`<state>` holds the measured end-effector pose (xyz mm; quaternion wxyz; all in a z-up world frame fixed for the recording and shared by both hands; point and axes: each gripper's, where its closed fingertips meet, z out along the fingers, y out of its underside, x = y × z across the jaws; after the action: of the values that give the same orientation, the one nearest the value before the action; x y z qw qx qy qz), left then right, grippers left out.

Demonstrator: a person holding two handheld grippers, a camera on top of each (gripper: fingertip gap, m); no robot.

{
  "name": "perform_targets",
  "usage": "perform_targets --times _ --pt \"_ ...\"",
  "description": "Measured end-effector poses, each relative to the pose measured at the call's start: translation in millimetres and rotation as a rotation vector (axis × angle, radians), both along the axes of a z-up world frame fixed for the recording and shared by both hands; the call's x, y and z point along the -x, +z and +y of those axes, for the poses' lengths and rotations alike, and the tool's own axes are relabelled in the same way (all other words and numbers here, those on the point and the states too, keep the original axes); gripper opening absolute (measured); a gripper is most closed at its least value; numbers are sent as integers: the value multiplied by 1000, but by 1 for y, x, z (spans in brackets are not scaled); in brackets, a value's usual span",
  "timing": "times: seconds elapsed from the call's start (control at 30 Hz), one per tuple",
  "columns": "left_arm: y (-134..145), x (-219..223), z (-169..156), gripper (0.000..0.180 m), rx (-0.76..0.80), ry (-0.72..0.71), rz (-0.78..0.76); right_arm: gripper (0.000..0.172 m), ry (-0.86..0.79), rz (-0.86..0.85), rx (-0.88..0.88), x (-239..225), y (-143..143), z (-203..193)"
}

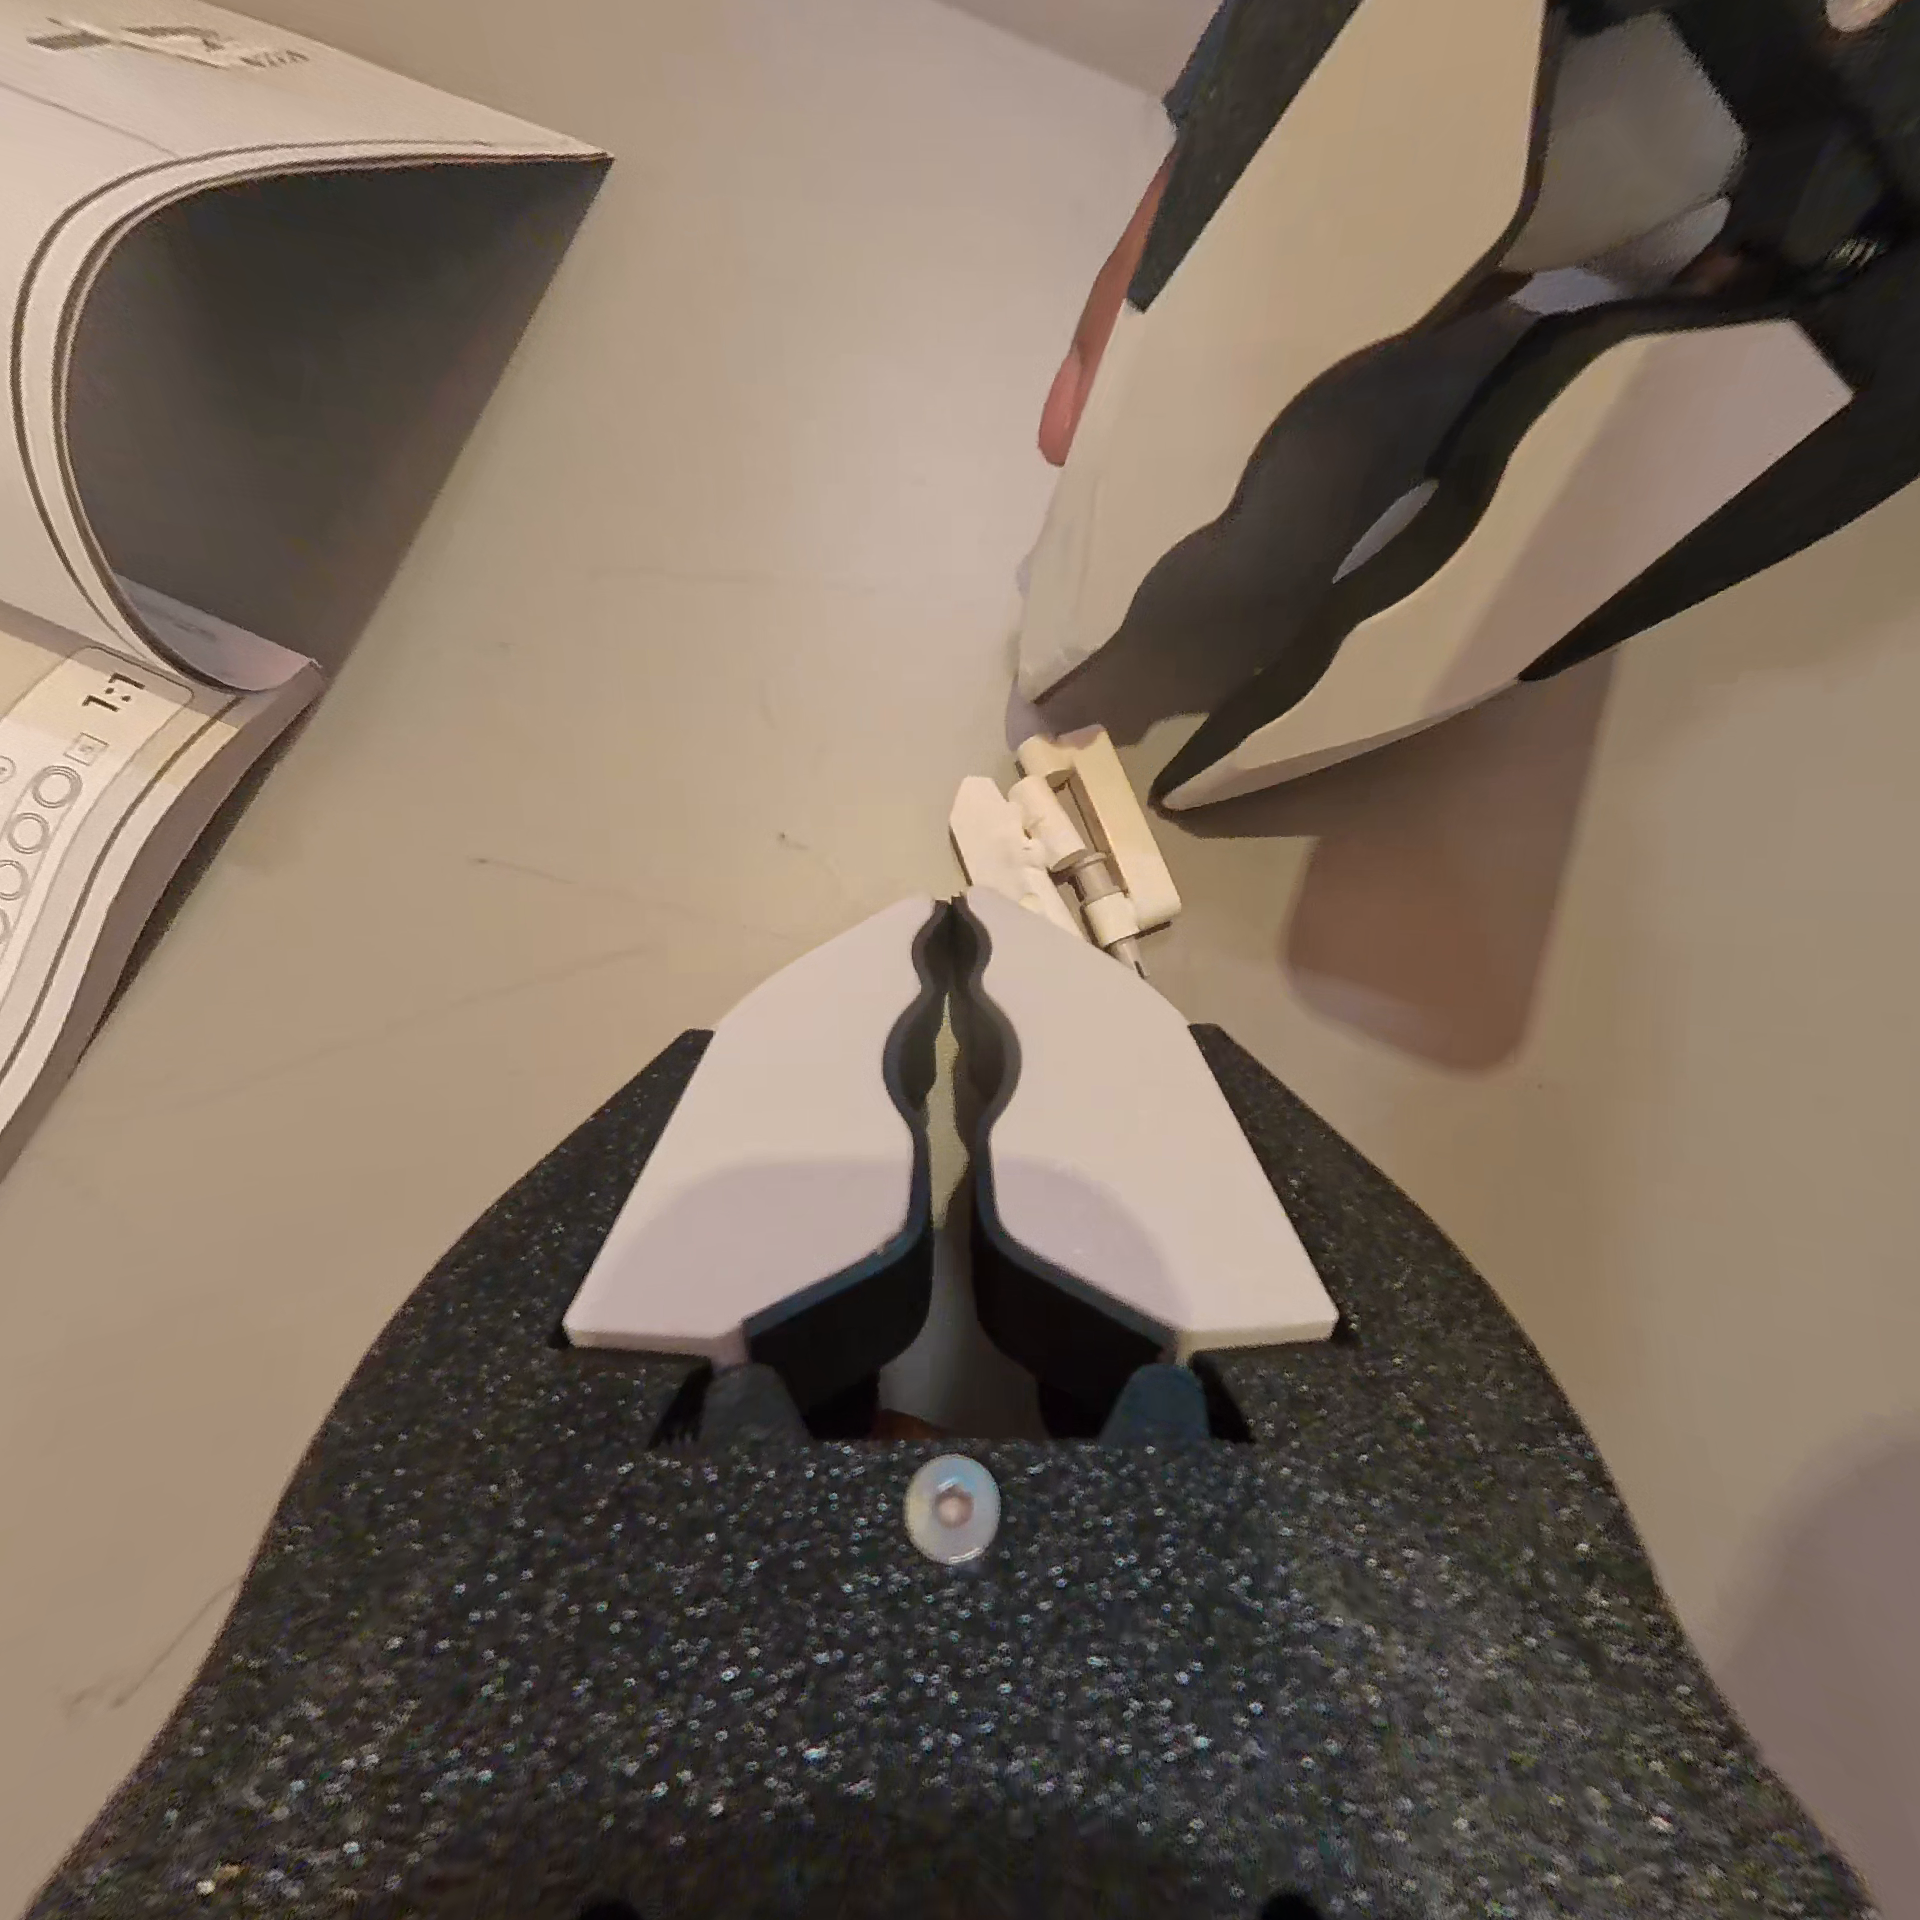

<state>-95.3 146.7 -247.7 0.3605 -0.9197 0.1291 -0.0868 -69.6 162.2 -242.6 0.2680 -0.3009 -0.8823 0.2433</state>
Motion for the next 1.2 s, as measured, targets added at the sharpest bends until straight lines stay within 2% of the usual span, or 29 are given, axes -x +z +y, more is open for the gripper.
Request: perform_targets --times 0.37,1.0,1.2 --pt "0 -1 1 0 15 -4 -41 26 -35 -111 112 -4 -3 -2" --pt "0 -5 5 0 14 1 -39 23 -64 -89 102 2 -3 -5" --pt "8 -2 2 1 -5 8 -14 22 -75 -87 104 1 -3 -9"
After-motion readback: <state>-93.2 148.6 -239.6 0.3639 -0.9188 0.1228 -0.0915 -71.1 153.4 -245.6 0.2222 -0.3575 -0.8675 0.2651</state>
